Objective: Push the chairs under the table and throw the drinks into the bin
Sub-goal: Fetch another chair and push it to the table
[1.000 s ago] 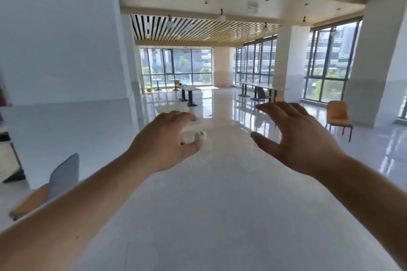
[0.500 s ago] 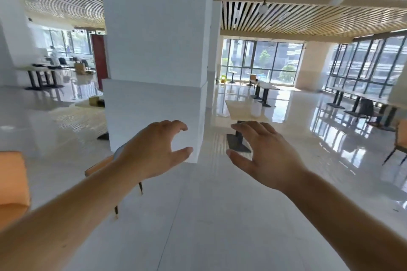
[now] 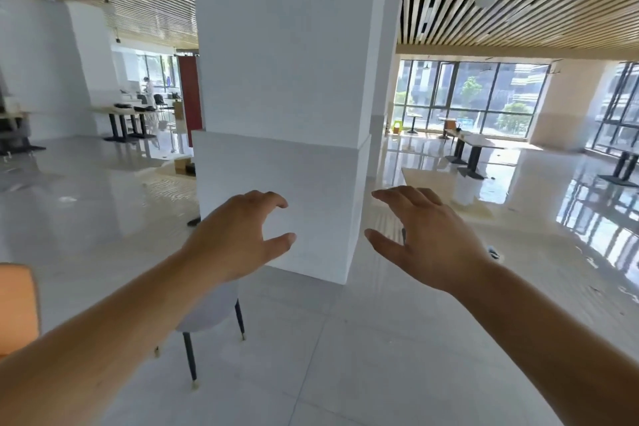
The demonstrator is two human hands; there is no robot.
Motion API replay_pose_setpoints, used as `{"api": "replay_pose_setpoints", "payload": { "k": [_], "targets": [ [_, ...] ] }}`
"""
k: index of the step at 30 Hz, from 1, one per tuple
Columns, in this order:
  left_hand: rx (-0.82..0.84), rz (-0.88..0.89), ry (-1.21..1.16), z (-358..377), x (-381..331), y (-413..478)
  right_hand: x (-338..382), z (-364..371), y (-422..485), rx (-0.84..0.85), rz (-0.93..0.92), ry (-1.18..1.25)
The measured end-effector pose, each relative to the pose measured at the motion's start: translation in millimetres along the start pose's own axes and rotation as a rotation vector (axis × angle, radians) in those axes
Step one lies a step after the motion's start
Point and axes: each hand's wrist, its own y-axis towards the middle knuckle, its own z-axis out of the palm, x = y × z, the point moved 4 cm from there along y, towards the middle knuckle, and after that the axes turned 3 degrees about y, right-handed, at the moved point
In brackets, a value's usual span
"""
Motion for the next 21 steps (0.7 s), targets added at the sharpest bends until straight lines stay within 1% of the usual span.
{"api": "replay_pose_setpoints", "payload": {
  "k": [3,6,11,17,21],
  "targets": [
    [-0.003,-0.09,0.044,46,35,45,-41,61,62,0.004,-0.063,0.054],
    [0.037,-0.202,0.091,88,71,87,-74,126,130,0.048,-0.143,0.103],
    [0.033,-0.374,0.132,128,129,145,-107,217,250,0.15,-0.27,0.184],
    [0.044,-0.574,0.177,175,220,189,-93,325,373,0.224,-0.427,0.262],
    [0.036,-0.651,0.191,221,301,210,-72,406,439,0.268,-0.514,0.251]
  ]
}}
